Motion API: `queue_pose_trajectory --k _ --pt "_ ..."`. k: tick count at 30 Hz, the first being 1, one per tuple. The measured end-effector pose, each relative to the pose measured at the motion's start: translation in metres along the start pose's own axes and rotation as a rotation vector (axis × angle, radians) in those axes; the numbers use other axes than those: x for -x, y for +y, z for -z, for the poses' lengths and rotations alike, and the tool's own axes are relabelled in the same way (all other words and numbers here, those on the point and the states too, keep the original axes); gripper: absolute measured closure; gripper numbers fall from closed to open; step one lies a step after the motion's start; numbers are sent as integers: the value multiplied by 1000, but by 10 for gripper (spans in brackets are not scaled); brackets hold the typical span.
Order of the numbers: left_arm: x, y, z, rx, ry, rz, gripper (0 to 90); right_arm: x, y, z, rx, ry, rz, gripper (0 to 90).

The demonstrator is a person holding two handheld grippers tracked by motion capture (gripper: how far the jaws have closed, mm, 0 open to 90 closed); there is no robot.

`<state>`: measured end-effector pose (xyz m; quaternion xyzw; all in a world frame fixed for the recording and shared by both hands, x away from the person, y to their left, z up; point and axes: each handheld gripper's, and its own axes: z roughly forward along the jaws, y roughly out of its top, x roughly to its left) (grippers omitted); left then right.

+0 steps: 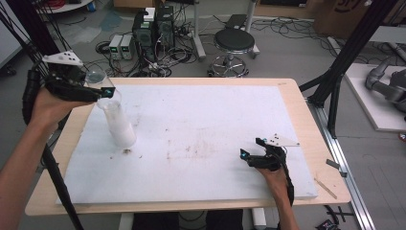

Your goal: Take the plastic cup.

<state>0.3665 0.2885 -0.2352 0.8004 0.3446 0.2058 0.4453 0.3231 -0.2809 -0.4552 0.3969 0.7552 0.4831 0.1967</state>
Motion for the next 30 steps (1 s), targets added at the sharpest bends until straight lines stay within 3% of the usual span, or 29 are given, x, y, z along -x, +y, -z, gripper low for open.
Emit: queue_pose_trajectory --k 4,12,15,20,27,28,30 --pt "4 8 5 2 3 -14 353 -1 0 1 1 1 -6 151" --pt "14 6 5 21 -15 -19 353 0 0 0 -2 0 -5 151" --pt "26 2 5 81 -62 -15 353 0 0 0 -2 0 -4 151" --pt "55 -10 -3 136 -136 -43 353 -2 -1 2 16 -12 4 151" --pt "84 -34 -26 243 -256 -52 353 -1 -1 2 24 -5 5 151" --pt "88 -43 -35 279 -293 -45 353 -1 -1 2 24 -5 2 151" --pt "90 -48 -40 296 -316 -48 353 -1 -1 2 26 -6 6 151"
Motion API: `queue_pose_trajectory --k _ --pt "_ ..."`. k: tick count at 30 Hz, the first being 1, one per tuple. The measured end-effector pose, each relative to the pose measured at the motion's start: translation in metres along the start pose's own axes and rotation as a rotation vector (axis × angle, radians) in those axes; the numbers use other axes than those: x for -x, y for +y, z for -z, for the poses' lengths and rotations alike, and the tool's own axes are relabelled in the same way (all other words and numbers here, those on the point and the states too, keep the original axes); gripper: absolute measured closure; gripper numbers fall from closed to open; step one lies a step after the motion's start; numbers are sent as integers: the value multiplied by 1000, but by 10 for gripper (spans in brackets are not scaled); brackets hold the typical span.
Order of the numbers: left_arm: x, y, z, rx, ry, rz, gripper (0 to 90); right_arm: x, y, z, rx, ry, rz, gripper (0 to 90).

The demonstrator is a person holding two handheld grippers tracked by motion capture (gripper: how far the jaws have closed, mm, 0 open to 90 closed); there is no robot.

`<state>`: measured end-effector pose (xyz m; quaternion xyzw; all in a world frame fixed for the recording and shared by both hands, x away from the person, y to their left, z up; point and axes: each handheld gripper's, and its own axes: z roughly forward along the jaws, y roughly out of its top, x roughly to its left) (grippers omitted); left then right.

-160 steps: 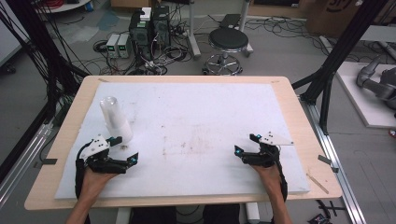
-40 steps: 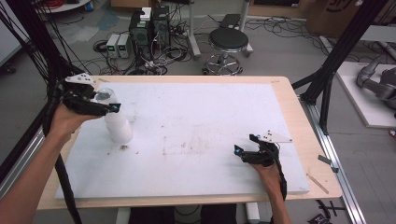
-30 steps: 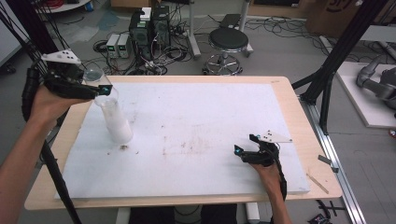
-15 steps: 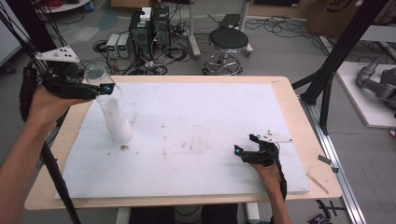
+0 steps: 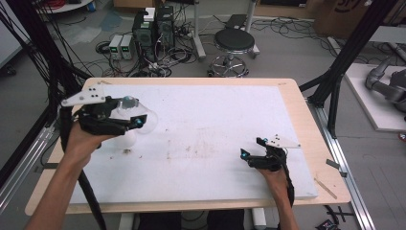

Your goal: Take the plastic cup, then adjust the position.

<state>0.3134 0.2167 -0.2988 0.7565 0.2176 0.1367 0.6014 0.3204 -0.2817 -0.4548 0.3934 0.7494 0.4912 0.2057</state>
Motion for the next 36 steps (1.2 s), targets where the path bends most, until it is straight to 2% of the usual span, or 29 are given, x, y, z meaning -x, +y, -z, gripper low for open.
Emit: queue_pose_trajectory --k 3,9,15,20,24,26,30,36 --pt "1 -19 -12 30 -49 -19 352 -1 0 1 3 -5 -6 151" --pt "-1 -53 -33 83 -149 -1 352 -1 0 1 0 -9 -5 151" --pt "-2 -72 -46 104 -210 23 353 0 0 0 -4 -18 -4 151" --pt "-1 -82 -56 148 -260 35 353 0 0 0 -5 -23 -4 151" --pt "-2 -88 -61 147 -279 37 357 0 0 -1 -7 -22 -2 151" --pt "-1 -88 -62 139 -273 31 357 0 0 -1 -7 -22 0 151" --pt "0 -87 -62 154 -276 22 357 -1 0 1 2 -10 5 151" --pt "-3 -88 -60 139 -267 23 357 0 0 0 -9 10 -3 150"
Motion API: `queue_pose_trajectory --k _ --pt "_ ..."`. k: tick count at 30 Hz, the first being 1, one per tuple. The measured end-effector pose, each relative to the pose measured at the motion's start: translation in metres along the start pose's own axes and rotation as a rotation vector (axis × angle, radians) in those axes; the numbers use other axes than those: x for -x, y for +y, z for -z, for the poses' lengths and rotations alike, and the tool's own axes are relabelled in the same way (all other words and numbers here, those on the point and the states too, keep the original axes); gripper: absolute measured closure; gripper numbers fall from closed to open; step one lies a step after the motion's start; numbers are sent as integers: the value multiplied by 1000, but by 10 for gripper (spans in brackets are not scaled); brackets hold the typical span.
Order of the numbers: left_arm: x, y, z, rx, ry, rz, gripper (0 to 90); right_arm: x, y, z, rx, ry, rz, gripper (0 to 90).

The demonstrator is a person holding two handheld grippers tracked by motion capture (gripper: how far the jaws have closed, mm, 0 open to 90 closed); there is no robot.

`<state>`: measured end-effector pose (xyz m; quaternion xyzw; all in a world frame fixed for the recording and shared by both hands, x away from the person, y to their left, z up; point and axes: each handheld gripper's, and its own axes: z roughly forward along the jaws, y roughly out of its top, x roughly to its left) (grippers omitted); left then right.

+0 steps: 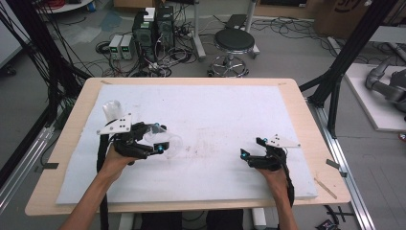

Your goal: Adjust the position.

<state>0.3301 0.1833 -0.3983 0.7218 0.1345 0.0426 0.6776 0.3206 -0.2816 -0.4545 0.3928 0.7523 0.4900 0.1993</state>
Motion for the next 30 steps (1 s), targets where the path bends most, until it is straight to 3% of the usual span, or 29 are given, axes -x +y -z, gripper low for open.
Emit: queue_pose_trajectory --k 6,7,8,10,18,23,30 --pt "0 0 -1 -5 2 2 357 1 2 0 6 58 2 151" --pt "-1 0 -2 -5 2 0 357 0 5 1 22 97 14 151" --pt "-1 0 -2 -6 1 0 357 0 5 1 22 97 14 151" --pt "-1 0 -2 -2 -2 4 358 -4 12 2 30 140 36 151" --pt "-1 3 -7 -1 -20 9 359 -23 48 5 109 355 108 151" --pt "0 7 -13 -2 -44 6 359 -38 67 -2 110 480 149 151" --pt "6 15 -27 -5 -83 -10 360 -51 81 -9 145 578 179 151"
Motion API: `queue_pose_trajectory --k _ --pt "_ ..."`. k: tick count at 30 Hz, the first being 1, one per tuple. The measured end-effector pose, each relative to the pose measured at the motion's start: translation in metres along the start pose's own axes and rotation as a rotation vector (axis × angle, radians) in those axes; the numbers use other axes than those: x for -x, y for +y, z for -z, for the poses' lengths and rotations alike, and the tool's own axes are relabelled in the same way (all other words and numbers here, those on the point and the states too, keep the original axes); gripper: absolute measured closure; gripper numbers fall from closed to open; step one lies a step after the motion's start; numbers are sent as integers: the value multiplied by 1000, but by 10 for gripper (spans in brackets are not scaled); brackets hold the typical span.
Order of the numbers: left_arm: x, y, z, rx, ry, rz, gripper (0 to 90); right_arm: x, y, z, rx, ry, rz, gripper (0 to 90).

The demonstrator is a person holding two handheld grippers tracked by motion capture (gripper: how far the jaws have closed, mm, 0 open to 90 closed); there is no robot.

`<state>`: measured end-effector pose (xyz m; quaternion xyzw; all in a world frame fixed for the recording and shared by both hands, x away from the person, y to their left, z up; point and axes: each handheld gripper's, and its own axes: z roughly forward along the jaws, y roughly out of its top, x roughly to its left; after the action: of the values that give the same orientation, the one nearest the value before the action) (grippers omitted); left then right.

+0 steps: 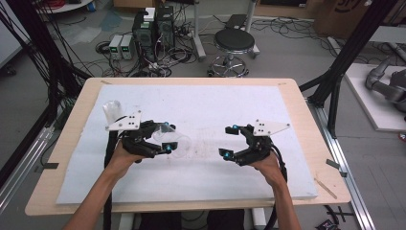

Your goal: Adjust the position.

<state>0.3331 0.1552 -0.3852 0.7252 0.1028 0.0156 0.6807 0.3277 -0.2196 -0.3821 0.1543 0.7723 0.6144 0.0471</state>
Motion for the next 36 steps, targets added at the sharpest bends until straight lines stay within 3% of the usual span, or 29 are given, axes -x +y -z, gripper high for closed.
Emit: queue_pose_trajectory --k 6,18,36 --pt "5 5 -13 -10 -29 -13 360 -4 12 -17 -22 76 15 150" --pt "10 9 -26 -21 -61 -20 360 -13 23 -47 -35 156 58 151" --pt "15 15 -39 -1 -96 -26 360 -27 25 -77 -74 194 110 151"
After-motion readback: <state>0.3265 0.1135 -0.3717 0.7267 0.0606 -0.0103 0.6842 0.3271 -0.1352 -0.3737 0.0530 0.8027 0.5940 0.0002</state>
